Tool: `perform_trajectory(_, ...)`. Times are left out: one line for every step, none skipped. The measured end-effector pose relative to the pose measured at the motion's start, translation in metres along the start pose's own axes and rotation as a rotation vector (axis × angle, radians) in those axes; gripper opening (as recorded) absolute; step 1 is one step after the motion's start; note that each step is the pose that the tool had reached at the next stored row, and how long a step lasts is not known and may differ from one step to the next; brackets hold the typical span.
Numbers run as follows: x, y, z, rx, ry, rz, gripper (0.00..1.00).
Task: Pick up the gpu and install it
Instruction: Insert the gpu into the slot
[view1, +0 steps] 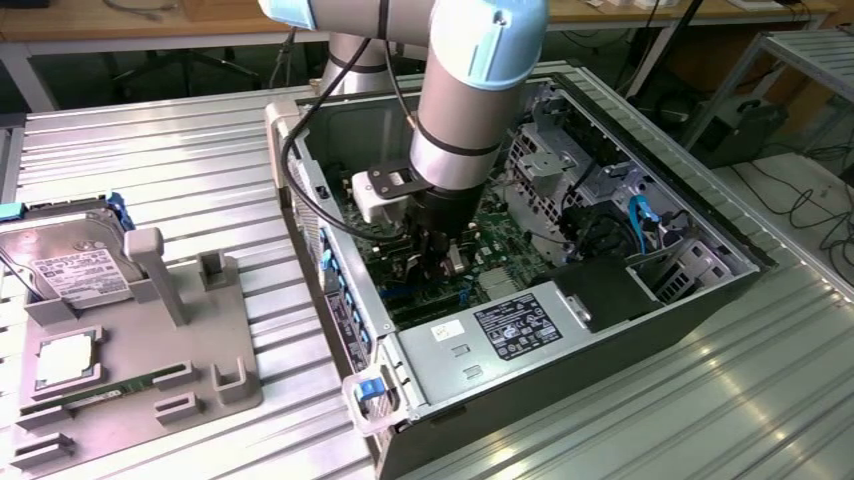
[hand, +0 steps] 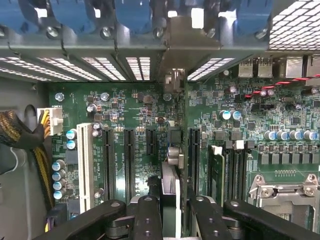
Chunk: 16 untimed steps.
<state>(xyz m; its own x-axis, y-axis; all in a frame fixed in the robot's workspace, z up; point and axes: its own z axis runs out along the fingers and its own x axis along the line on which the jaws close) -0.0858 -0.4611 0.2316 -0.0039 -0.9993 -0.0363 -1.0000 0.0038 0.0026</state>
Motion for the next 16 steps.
perform_trajectory(0.000, 0.0000, 0.0001, 0.0001, -0.0002, 0.000, 0.27)
perform_trajectory(0.000, 0.0000, 0.0001, 0.0001, -0.0002, 0.000, 0.27)
perform_trajectory(0.000, 0.0000, 0.0001, 0.0001, -0.0001, 0.000, 0.27)
perform_trajectory(0.000, 0.0000, 0.0001, 0.0001, -0.0001, 0.000, 0.27)
perform_trajectory(0.000, 0.0000, 0.0004, 0.0001, 0.0000, 0.000, 0.27)
perform_trajectory(0.000, 0.0000, 0.0018, 0.0002, -0.0003, 0.000, 0.27)
perform_trajectory(0.000, 0.0001, 0.0033, -0.0003, 0.0008, 0.000, 0.27)
perform_trajectory(0.000, 0.0004, 0.0052, -0.0006, 0.0016, 0.000, 0.27)
perform_trajectory(0.000, 0.0006, 0.0072, -0.0006, 0.0015, 0.000, 0.27)
perform_trajectory(0.000, 0.0005, 0.0091, -0.0003, 0.0008, 0.000, 0.27)
perform_trajectory(0.000, 0.0006, 0.0093, -0.0003, 0.0006, 0.000, 0.27)
perform_trajectory(0.000, 0.0007, 0.0095, -0.0002, 0.0003, 0.000, 0.27)
perform_trajectory(0.000, 0.0007, 0.0095, -0.0001, 0.0002, 0.000, 0.27)
perform_trajectory(0.000, 0.0007, 0.0096, -0.0001, 0.0000, 0.000, 0.27)
perform_trajectory(0.000, 0.0006, 0.0097, 0.0000, -0.0001, 0.000, 0.27)
perform_trajectory(0.000, 0.0004, 0.0112, 0.0017, -0.0043, 0.000, 0.29)
